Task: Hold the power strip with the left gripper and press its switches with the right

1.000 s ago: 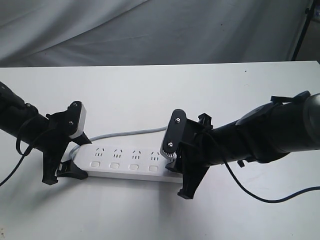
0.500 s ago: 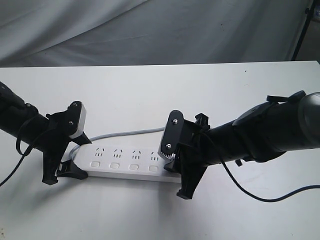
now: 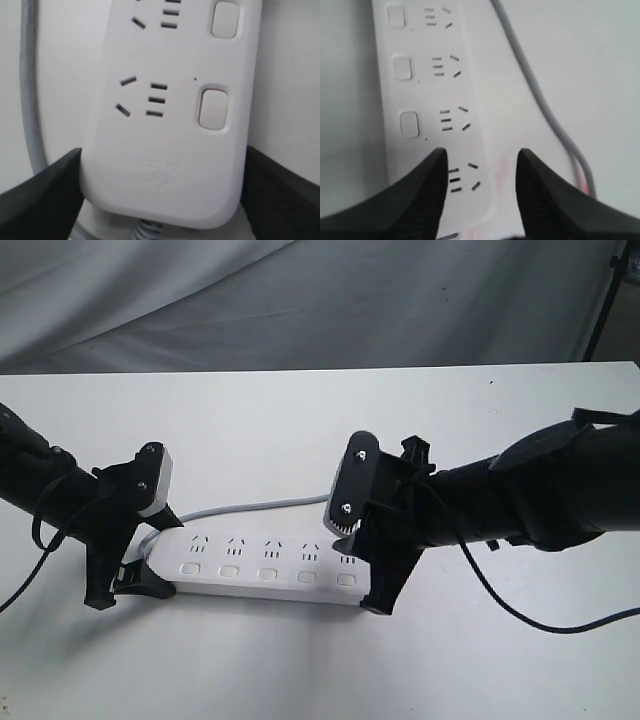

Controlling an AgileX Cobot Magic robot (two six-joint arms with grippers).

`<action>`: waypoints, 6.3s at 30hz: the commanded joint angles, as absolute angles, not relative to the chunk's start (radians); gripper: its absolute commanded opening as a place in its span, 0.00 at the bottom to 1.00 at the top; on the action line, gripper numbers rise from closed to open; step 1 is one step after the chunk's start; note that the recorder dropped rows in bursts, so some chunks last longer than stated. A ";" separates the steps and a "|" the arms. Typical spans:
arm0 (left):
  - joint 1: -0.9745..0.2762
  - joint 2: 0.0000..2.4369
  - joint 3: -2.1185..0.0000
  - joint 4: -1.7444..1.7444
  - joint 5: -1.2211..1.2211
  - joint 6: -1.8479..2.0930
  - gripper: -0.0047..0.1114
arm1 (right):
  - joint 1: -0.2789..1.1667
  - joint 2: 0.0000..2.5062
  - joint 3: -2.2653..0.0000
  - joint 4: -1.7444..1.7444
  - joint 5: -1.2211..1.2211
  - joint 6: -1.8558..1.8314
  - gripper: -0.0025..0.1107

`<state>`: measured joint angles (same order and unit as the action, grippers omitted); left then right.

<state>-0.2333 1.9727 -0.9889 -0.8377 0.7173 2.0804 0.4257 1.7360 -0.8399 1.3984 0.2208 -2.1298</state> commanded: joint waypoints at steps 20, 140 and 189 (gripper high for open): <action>-0.239 1.966 -0.995 -0.858 0.721 2.076 0.57 | 0.419 1.286 -0.689 1.744 0.394 -2.086 0.02; -0.239 1.966 -0.995 -0.905 0.731 2.057 0.79 | 0.227 0.050 0.000 0.039 0.090 -0.100 0.02; -0.243 0.556 -0.765 -0.171 0.695 0.470 0.05 | 0.227 0.050 0.000 0.039 0.090 -0.101 0.02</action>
